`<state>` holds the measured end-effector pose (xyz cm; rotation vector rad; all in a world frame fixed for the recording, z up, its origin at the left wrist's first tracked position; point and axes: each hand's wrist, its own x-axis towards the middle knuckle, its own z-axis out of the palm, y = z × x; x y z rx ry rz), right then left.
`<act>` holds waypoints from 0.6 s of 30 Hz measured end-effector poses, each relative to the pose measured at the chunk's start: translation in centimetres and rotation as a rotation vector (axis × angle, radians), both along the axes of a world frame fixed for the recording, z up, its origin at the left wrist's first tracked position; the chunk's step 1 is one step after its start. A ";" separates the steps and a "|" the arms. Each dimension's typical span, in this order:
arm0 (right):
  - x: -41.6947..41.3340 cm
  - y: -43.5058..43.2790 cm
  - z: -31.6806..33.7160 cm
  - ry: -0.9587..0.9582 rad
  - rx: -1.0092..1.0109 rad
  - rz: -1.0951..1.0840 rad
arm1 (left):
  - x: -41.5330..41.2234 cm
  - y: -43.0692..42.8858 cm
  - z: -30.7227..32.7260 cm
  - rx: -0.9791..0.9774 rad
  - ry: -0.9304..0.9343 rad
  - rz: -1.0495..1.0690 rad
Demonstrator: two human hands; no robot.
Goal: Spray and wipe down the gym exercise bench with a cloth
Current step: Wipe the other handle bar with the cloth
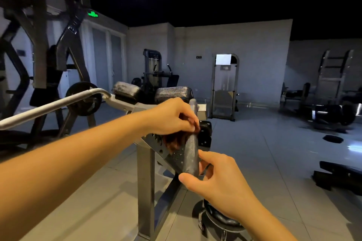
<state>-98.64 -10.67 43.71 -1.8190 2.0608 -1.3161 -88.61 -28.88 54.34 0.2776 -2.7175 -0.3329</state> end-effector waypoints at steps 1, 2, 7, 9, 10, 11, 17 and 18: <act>0.0 0.0 0.0 -0.004 -0.014 -0.007 | 1.3 1.2 -0.4 0.028 -0.039 -0.038; 0.1 0.0 0.0 -0.011 -0.030 -0.010 | 2.1 1.9 -0.6 0.045 -0.059 -0.053; 0.3 -0.2 -0.3 -0.005 -0.041 0.005 | -1.5 0.1 1.0 -0.154 -0.031 0.067; 0.2 -0.3 -0.5 -0.004 -0.035 0.002 | -4.7 -2.5 2.3 -0.183 -0.024 0.129; 0.1 -0.4 -0.6 -0.004 -0.028 0.000 | -6.3 -4.0 2.7 -0.194 -0.007 0.176; 0.1 -0.5 -0.7 -0.001 -0.021 -0.001 | -7.7 -5.3 2.9 -0.210 0.019 0.226; -0.1 -0.6 0.2 0.013 0.002 -0.008 | -9.9 -7.0 1.9 -0.195 0.153 0.312; -0.1 -0.4 0.2 0.026 0.018 -0.005 | -9.1 -6.4 1.9 -0.184 0.135 0.290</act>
